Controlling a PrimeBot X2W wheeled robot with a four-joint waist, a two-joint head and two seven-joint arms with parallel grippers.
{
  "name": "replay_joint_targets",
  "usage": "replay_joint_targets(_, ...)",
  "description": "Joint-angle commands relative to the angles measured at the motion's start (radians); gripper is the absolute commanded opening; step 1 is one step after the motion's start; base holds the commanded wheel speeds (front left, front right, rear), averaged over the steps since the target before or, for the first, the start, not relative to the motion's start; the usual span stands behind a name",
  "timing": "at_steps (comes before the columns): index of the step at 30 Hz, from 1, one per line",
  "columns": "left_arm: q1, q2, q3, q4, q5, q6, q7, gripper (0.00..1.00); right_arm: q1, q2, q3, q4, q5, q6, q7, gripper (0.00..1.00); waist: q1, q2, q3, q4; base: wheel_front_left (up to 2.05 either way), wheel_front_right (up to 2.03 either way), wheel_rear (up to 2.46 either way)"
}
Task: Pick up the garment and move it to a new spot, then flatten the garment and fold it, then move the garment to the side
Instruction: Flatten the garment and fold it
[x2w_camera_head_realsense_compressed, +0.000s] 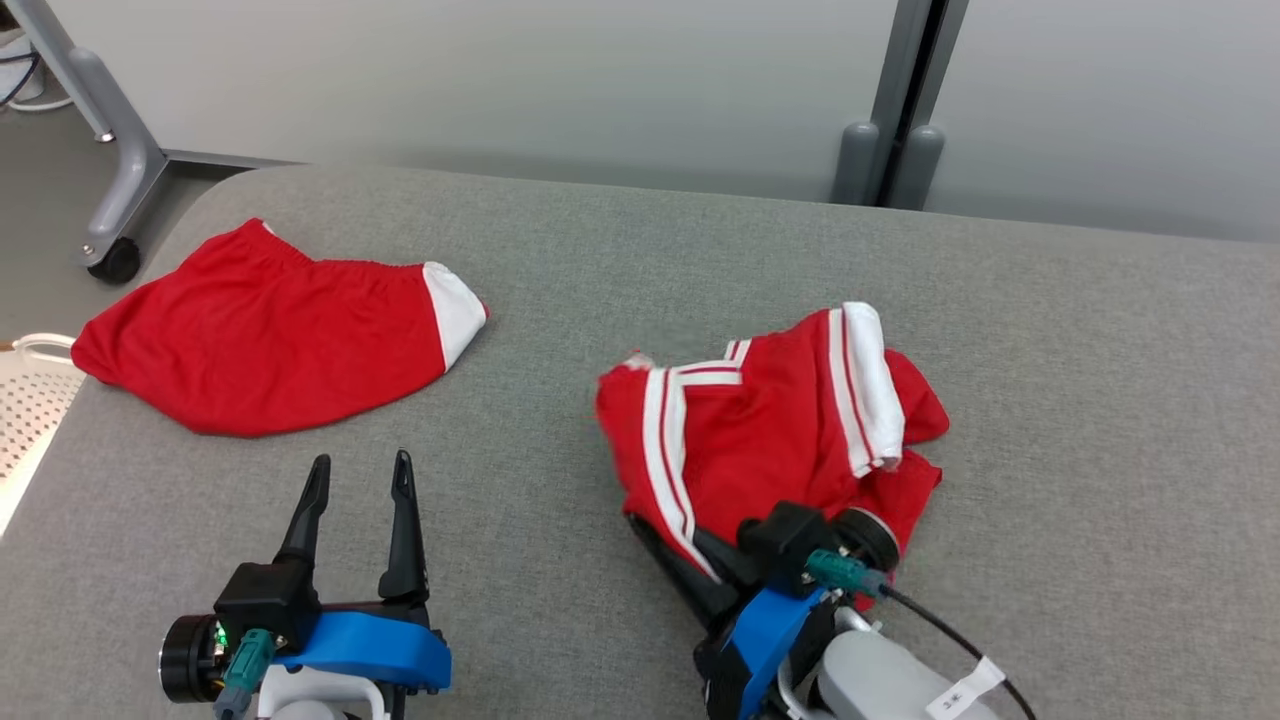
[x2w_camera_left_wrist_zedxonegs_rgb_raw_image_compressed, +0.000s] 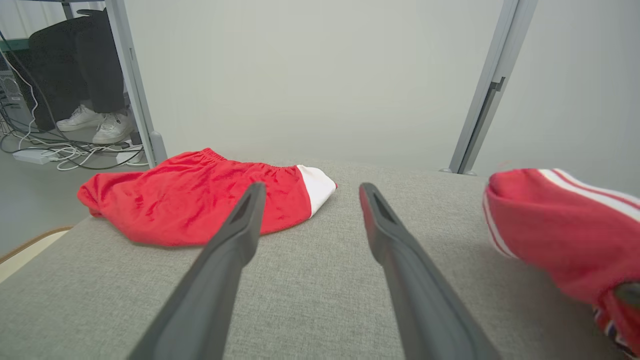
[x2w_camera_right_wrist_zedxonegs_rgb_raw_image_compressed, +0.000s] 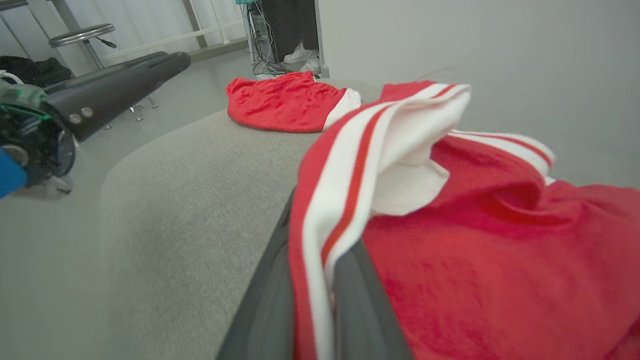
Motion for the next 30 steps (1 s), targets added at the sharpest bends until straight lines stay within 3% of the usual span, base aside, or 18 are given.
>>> replay_joint_targets(1,-0.014,-0.001,-0.006,-0.001,-0.006,0.003,-0.003,1.0,-0.015,0.003,0.044,0.019,0.007,0.0,-0.001,0.0,0.0,-0.0001,0.011,0.015,0.0,0.0,0.0)
replay_joint_targets(5,-0.019,-0.001,-0.018,0.004,-0.013,0.008,-0.003,1.0,-0.009,0.012,0.175,0.045,0.049,0.0,-0.001,0.0,0.0,-0.0001,0.016,0.031,0.0,0.0,0.0)
replay_joint_targets(6,-0.02,-0.001,-0.02,0.006,-0.013,0.009,-0.003,1.0,-0.005,0.012,0.208,0.042,0.065,0.0,-0.001,0.19,0.0,-0.0001,0.016,0.034,0.0,0.0,0.0)
replay_joint_targets(7,-0.021,-0.001,-0.022,0.007,-0.014,0.008,-0.003,1.0,-0.004,0.01,0.231,0.039,0.082,0.0,-0.001,1.0,0.0,-0.0001,0.017,0.036,0.0,0.0,0.0)
replay_joint_targets(11,-0.017,-0.001,-0.015,0.006,-0.013,0.016,-0.003,1.0,-0.01,0.01,0.271,0.031,0.121,0.0,-0.001,1.0,0.0,-0.0001,0.014,0.028,0.0,0.0,0.0)
replay_joint_targets(15,-0.001,-0.001,0.0,0.003,-0.007,0.017,-0.003,1.0,-0.013,0.01,0.225,0.013,0.104,0.0,-0.001,1.0,0.0,-0.0001,0.0,-0.001,0.0,0.0,0.0)
replay_joint_targets(30,-0.002,-0.001,0.014,-0.009,0.004,0.01,-0.003,1.0,0.07,-0.13,-0.298,-0.007,-0.06,0.0,-0.001,1.0,0.0,-0.0001,-0.002,-0.054,0.0,0.0,0.0)
